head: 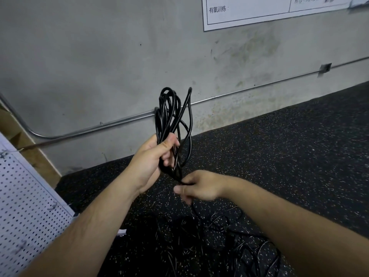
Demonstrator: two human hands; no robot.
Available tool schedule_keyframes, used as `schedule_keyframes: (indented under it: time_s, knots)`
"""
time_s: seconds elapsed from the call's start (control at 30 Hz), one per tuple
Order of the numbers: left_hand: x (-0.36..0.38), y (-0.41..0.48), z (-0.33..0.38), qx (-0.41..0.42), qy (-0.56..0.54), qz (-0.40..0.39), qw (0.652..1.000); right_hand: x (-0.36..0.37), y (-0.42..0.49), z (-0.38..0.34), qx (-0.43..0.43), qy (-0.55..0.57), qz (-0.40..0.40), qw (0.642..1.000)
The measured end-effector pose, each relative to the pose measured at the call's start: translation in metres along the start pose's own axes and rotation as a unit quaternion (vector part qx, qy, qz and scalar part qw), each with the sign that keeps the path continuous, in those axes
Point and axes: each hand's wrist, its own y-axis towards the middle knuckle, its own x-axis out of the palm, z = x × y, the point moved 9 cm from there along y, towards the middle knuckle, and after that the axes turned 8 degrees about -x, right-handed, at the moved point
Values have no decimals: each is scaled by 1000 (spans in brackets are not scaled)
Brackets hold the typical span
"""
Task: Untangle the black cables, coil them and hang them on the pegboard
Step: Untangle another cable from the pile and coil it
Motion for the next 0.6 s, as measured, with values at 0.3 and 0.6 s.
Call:
schedule_keyframes:
  time_s: [0.3, 0.6]
  knots:
    - [-1, -15, -22, -59, 176, -190, 964, -74, -23, 34, 55, 157, 24, 986]
    - [-37, 0, -4, 7, 372, 62, 926, -91, -49, 16, 20, 483, -2, 875]
